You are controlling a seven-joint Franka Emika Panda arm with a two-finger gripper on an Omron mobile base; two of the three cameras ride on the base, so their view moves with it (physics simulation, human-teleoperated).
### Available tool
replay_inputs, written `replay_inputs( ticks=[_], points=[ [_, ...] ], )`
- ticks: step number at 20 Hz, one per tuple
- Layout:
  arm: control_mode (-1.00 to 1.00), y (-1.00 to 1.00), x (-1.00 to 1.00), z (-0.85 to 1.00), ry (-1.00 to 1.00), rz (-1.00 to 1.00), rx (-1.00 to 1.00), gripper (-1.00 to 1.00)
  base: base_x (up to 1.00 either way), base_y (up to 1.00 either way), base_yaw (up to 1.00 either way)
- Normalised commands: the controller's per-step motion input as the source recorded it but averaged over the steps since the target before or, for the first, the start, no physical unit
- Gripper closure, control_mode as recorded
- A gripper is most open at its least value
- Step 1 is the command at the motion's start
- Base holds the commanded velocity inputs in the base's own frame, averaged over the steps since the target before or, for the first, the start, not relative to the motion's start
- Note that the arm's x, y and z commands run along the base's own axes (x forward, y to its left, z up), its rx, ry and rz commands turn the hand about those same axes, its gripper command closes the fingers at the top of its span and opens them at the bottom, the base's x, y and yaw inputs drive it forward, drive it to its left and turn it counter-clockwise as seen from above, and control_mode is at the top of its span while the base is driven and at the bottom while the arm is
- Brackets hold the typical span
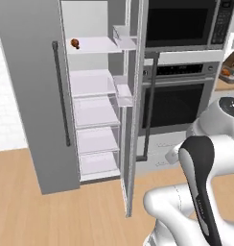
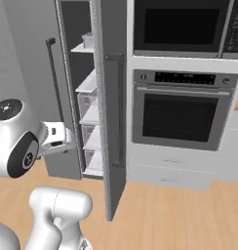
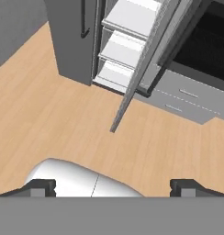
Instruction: Place one garlic and one chicken drumstick in each tupperware on the nearby counter, to pack two identical lunches.
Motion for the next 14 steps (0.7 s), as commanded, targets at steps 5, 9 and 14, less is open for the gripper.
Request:
replay_inputs(
  ticks=[5,9,14],
  points=[
    [1.00,0.00,0.00,0.00,0.00,0.00,0.00,-1.00,0.23,0.91,-0.19],
    [1.00,0.00,0.00,0.00,0.00,0.00,0.00,-1.00,0.56,0.50,-0.22],
    [1.00,0.00,0.00,0.00,0.00,0.00,0.00,-1.00,0.76,0.01,-0.10]
  ],
)
